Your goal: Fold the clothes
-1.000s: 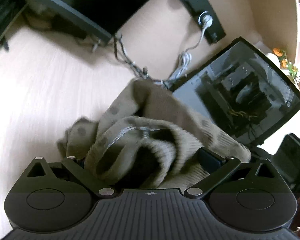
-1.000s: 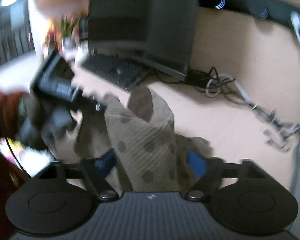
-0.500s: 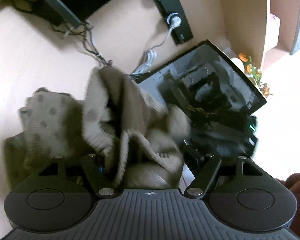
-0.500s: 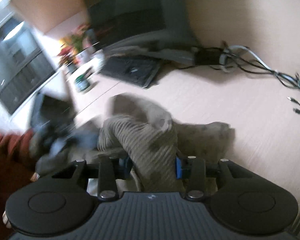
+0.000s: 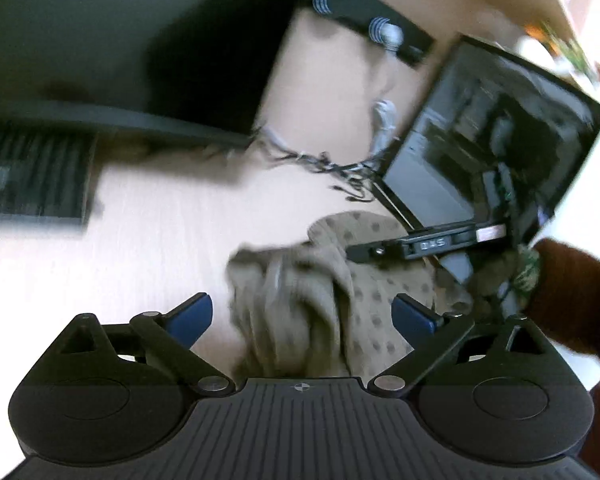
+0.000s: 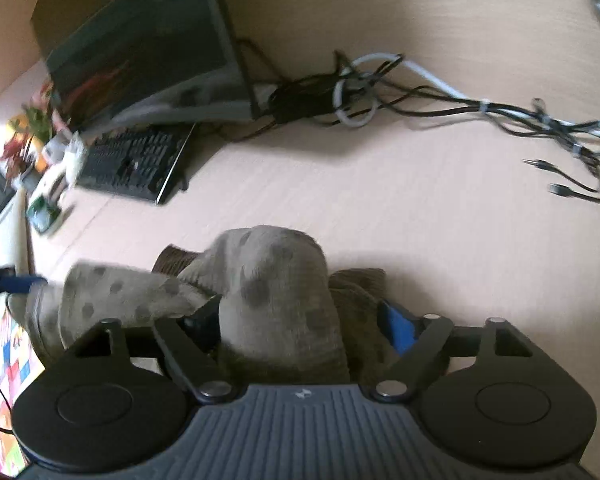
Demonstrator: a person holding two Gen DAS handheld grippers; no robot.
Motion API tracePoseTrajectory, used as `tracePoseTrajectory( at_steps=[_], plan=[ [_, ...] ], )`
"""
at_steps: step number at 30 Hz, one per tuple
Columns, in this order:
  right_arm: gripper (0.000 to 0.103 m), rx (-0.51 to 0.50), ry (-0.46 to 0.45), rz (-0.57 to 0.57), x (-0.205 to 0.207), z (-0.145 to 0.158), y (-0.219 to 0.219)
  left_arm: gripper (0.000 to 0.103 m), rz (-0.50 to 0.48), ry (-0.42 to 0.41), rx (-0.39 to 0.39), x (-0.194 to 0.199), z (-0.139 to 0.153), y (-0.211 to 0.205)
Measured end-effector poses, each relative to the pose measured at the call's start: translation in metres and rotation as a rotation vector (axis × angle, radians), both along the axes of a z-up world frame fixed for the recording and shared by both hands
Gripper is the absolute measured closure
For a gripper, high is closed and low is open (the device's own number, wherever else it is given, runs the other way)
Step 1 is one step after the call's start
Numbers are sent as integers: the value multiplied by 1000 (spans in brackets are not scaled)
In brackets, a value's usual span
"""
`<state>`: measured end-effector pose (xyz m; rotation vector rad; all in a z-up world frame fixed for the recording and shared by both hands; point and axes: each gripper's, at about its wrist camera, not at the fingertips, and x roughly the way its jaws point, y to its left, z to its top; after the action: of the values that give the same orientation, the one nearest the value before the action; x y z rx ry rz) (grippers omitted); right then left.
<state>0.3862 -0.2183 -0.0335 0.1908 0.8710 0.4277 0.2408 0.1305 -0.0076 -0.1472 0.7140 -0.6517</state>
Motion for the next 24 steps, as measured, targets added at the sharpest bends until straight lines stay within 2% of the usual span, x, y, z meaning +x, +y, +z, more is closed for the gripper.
tracePoseTrajectory(
  at_steps=[3, 8, 11, 13, 15, 18, 20, 24],
  plan=[
    [0, 38, -26, -105, -23, 22, -13, 3, -134, -51, 58, 27, 5, -23],
    [0, 102, -68, -279, -75, 54, -38, 2, -329, -34, 127, 74, -9, -63],
    [0, 188, 2, -345, -100, 44, -46, 2, -400, 4, 153, 97, -28, -81],
    [0, 205, 62, -354, -109, 28, -44, 2, -413, 55, 144, 108, -45, -85],
    [0, 180, 96, -369, -113, 14, -37, 1, -417, 110, 125, 119, -61, -88],
    [3, 150, 126, -395, -110, -3, -27, 1, -392, 178, 49, 128, -77, -81],
    [10, 118, 141, -399, -96, -9, -23, 2, -372, 192, 10, 125, -81, -72],
    [10, 37, 114, -321, -61, -13, -6, 5, -307, 187, -8, 108, -81, -55]
  ],
)
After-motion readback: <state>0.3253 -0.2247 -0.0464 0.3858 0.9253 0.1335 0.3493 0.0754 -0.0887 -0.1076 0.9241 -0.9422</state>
